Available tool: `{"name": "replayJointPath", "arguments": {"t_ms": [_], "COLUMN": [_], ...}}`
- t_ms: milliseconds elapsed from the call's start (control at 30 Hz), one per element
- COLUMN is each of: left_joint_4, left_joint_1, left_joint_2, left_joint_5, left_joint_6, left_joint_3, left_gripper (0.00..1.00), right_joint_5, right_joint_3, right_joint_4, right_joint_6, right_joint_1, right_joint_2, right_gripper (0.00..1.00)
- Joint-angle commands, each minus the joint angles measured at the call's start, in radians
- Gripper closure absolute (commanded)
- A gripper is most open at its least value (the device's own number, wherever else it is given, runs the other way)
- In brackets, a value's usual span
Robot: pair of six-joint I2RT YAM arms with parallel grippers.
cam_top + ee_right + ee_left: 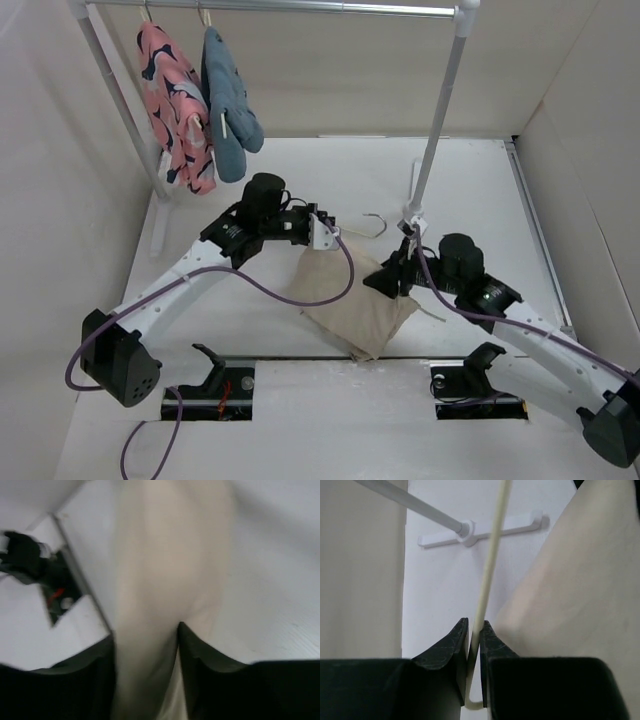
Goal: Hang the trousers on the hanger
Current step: Place the hanger at the clothesline.
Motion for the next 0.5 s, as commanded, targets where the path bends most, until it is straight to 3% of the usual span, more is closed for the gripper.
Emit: {"name": "replayJointPath", "arguments": {"t_ms": [0,33,100,133,167,300,333,467], "left_joint_4": [0.177,0.177,0.211,0.22,0.22,0.254,0.254,0.254], "left_joint_1": [0.042,0.042,0.051,0.051,0.051,0.051,0.051,0.051], "left_joint_2": [-0.049,-0.049,-0.049,-0.049,-0.049,-0.061,-0.061,-0.071], "left_joint_5": [0.031,0.031,0.031,0.031,0.031,0.022,0.022,0.011], "left_joint_6": [-0.172,-0.189,-0.225,-0.248,-0.248,-0.26,-0.26,-0.234], "left_joint_3": [0.077,0.077,0.077,0.077,0.077,0.086,0.086,0.086], "left_gripper": [1.0,1.0,1.0,1.0,1.0,1.0,1.0,1.0], "right_joint_5": [0.047,0.056,0.065,0.065,0.065,0.099,0.132,0.192], "right_joint_3": [0.017,0.017,0.008,0.008,0.018,0.086,0.119,0.184], "right_joint_4": [0.022,0.022,0.022,0.011,-0.006,-0.108,-0.159,-0.25], "right_joint_6": [0.06,0.06,0.072,0.072,0.072,0.048,0.026,-0.034], "right_joint_1": [0.01,0.01,0.019,0.019,0.019,0.038,0.038,0.038], "right_joint_2": [-0.084,-0.097,-0.124,-0.124,-0.124,-0.02,-0.003,0.02], "right_gripper": [0.61,0.76,0.76,0.7,0.44,0.33,0.24,0.16]}}
